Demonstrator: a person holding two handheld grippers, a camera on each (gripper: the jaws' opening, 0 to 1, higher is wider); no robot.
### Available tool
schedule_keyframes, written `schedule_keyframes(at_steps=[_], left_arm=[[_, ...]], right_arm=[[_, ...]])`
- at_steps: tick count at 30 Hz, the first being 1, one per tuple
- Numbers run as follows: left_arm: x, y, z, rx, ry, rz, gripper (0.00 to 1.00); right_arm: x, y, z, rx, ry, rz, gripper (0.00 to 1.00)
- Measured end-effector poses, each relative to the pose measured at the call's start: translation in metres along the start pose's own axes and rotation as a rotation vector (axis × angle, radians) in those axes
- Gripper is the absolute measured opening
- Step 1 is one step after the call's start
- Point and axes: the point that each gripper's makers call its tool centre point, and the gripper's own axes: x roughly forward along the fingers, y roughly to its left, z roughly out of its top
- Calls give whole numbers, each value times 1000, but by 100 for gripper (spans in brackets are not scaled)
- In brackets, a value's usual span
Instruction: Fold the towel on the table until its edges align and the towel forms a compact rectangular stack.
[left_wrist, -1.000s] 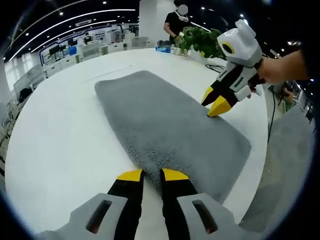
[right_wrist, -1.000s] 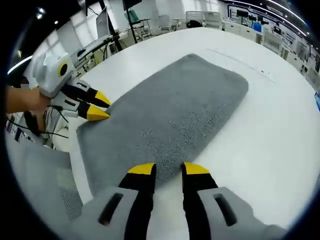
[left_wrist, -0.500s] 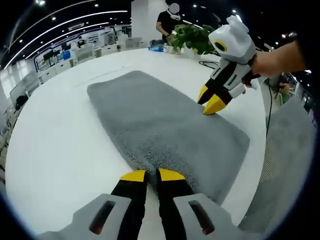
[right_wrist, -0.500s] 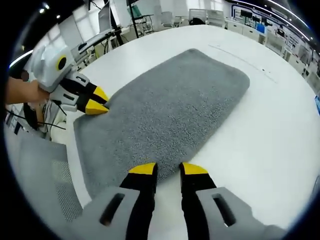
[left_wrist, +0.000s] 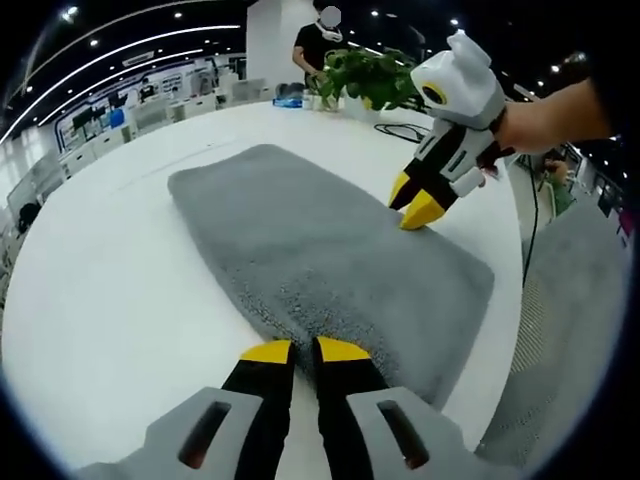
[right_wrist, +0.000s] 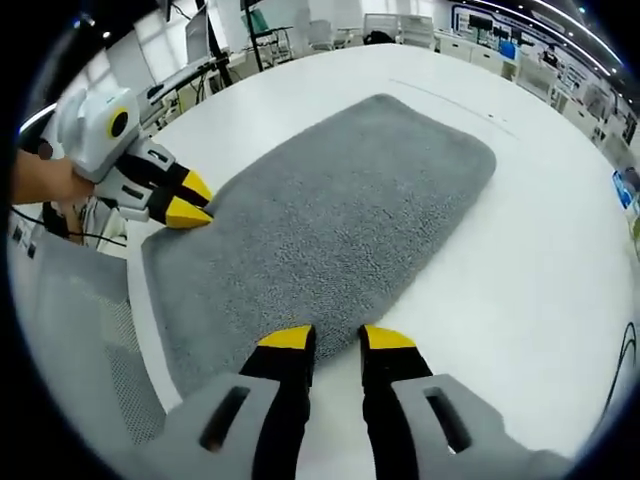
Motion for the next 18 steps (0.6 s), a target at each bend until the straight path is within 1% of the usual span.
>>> schedule_keyframes(at_steps=[3,6,10,13,14,16,17,18], left_arm=[[3,-10,2,3,-4,-5,8],[5,-16,3,19,-2,-4,8],[3,-13,3,20,-8,-2,9],[0,-11,5,22,-6,11,12],[-3,-7,7,10,-15,30,14],[-7,-2,16,-25,-38,53,15],[-8,1,20,-27,-51,66,15],[-9,2,28,-2,-74,77,15]], right_arm=[[-5,-7,-7,-17,14,-10,17],[-7,-11,-10,-3,20,-13,17],[-6,-10,-10,3,15,-17,17],[-4,-9,-10,-5,14,-31,17],[-5,-8,-10,-8,15,-35,17],[-5,-9,-10,3,13,-38,17],[-6,-9,-10,16,7,-41,17],[-7,-9,-11,28,-2,-45,16]])
